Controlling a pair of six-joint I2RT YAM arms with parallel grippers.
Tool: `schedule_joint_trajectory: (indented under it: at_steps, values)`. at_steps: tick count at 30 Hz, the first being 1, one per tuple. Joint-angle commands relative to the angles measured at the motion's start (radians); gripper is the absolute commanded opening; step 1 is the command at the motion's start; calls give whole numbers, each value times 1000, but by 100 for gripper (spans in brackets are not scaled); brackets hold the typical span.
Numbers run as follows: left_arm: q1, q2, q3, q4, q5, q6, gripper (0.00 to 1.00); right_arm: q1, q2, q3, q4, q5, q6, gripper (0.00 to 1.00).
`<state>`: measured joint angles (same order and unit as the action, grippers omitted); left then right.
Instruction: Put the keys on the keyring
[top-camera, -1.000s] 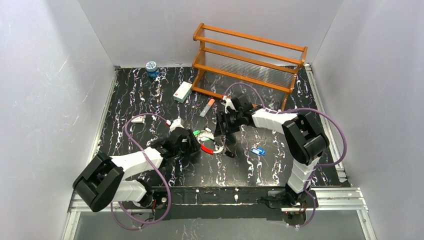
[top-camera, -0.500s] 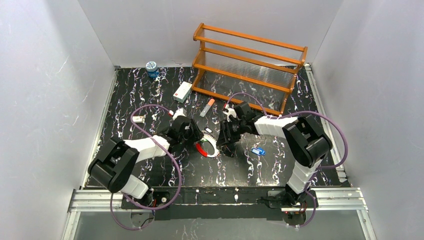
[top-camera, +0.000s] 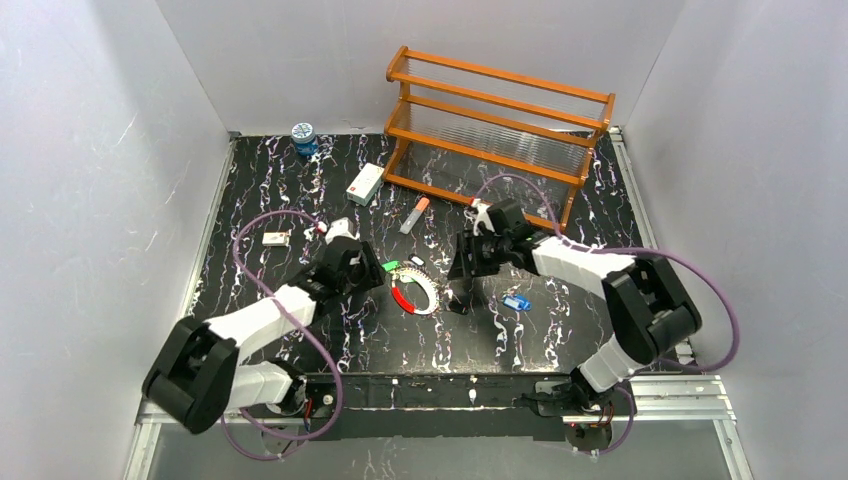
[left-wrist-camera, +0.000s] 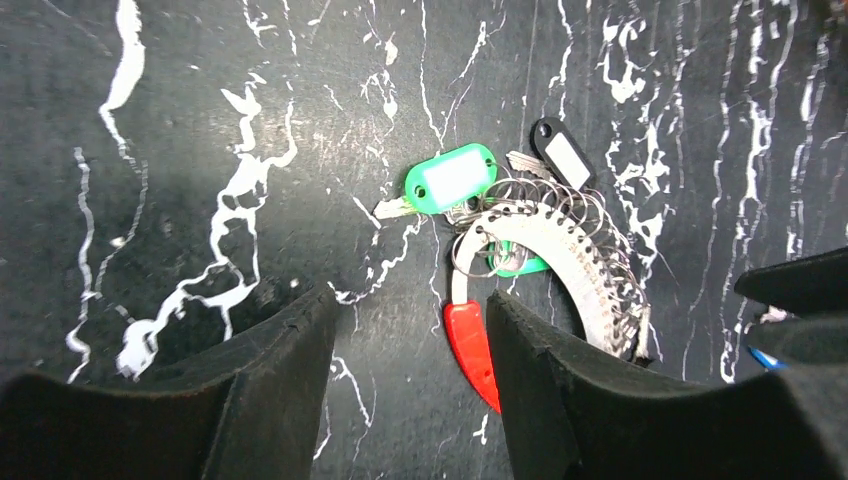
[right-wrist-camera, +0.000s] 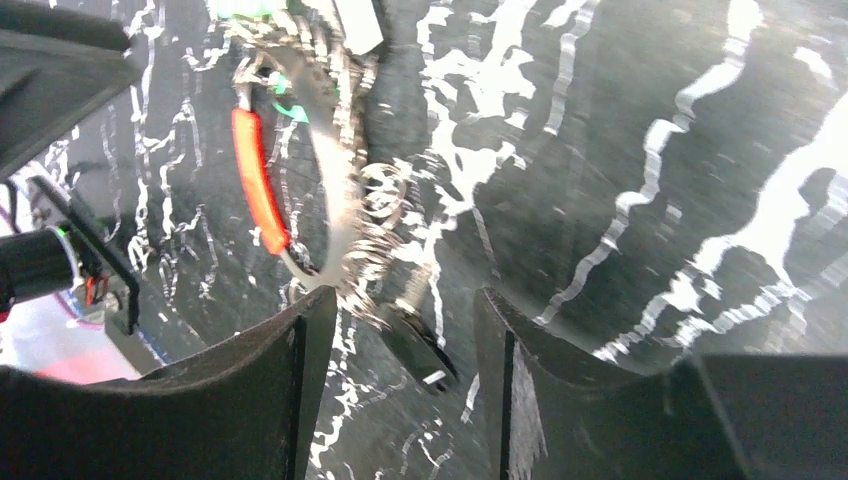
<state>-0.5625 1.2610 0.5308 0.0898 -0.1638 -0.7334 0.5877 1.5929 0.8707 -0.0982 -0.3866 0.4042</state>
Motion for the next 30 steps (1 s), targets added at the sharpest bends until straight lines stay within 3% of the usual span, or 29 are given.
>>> schedule_joint_trajectory:
  at_steps: [1,6,7,10,15,30]
  values:
    - [9,-156,-76,-30,-58,39,56,-68,-116,-82,-2,95,9,62]
    - [18,-297,-162,63,-31,2,60,-165,-272,-185,-29,161,43,64]
    - [19,-316,-173,79,-31,-10,70,-186,-302,-199,-51,184,49,65]
    - [25,-359,-198,131,-28,-33,80,-215,-399,-238,-105,276,73,66]
    - [30,-354,-202,174,-13,-52,84,-238,-520,-294,-165,363,135,66]
    - [33,-271,-188,172,34,-63,84,-259,-403,-336,-179,204,168,64]
